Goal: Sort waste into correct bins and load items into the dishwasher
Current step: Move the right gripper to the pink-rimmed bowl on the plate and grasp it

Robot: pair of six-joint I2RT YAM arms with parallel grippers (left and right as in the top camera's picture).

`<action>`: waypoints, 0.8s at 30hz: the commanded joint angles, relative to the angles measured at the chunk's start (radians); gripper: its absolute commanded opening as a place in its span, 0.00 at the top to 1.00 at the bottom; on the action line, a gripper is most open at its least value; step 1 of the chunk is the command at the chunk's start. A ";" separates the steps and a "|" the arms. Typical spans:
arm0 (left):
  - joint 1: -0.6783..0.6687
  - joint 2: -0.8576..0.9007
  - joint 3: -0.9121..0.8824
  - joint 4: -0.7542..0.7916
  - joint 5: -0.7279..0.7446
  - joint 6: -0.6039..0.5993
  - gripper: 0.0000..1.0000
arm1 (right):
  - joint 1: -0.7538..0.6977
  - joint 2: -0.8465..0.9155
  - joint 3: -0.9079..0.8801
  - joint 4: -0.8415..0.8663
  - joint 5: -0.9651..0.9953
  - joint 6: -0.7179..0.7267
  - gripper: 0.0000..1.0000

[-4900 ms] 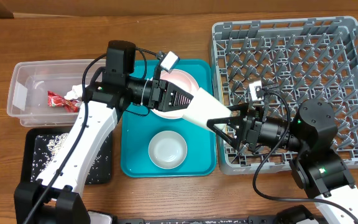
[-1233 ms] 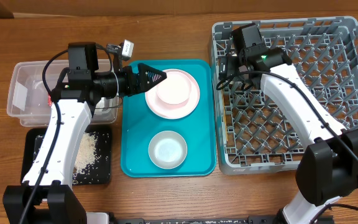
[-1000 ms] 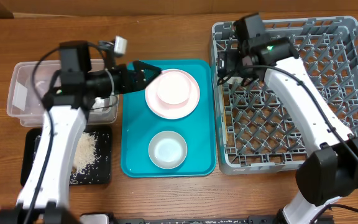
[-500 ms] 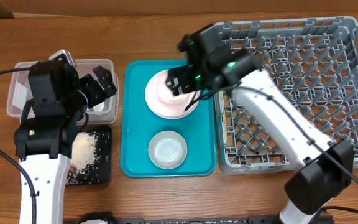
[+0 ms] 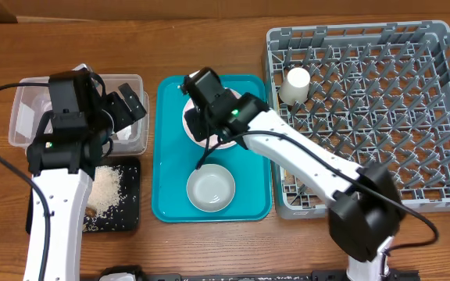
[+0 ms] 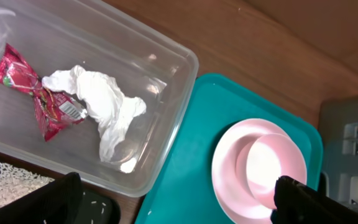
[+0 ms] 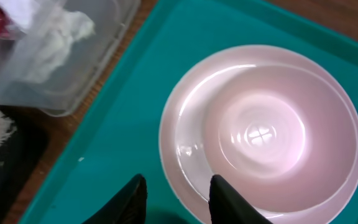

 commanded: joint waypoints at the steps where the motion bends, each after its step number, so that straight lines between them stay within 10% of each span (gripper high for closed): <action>1: 0.001 0.037 0.009 0.003 -0.016 -0.011 0.00 | -0.002 0.052 -0.011 0.011 0.052 -0.008 0.66; 24: 0.001 0.263 0.009 0.003 -0.016 -0.011 0.00 | -0.023 0.210 -0.043 0.210 0.053 -0.008 0.58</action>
